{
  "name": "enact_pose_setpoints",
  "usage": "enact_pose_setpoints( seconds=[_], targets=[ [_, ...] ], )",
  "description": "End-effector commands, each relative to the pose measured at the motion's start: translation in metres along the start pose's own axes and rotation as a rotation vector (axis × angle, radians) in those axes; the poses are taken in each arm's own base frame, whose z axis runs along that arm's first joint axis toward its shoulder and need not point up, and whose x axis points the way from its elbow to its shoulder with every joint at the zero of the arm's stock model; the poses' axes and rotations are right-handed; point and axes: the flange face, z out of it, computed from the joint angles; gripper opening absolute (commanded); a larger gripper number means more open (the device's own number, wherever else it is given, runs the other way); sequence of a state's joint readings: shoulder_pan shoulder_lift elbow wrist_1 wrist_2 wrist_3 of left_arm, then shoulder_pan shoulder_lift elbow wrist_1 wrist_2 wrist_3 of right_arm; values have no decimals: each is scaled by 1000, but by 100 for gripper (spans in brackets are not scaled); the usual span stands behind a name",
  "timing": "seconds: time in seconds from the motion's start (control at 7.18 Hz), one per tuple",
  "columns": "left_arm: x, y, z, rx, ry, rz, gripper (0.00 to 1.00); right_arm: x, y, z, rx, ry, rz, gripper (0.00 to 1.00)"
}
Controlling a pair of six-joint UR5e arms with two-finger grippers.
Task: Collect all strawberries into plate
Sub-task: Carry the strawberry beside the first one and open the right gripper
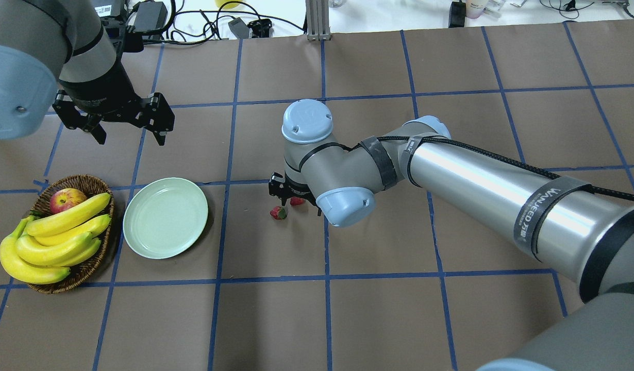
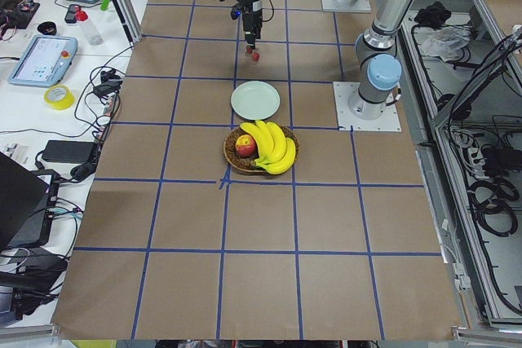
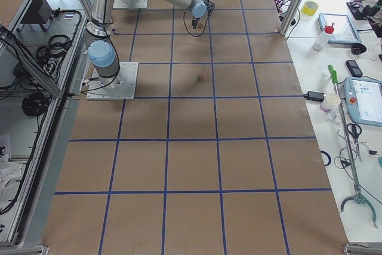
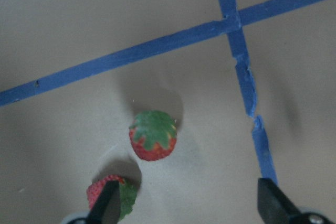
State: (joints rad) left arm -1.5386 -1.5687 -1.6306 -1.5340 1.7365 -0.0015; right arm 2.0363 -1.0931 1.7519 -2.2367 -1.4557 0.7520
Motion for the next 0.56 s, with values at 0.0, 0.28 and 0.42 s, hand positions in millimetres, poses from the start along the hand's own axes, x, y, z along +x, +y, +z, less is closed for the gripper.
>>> enact_pose_setpoints(
  seconds=[0.0, 0.28, 0.42],
  targets=[
    [0, 0, 0, 1, 0, 3, 100, 21, -10, -28, 13, 41, -56, 100],
    [0, 0, 0, 1, 0, 3, 100, 93, -59, -68, -11, 112, -78, 98],
    [0, 1, -1, 1, -2, 4, 100, 137, -75, -75, -28, 115, -50, 96]
  ],
)
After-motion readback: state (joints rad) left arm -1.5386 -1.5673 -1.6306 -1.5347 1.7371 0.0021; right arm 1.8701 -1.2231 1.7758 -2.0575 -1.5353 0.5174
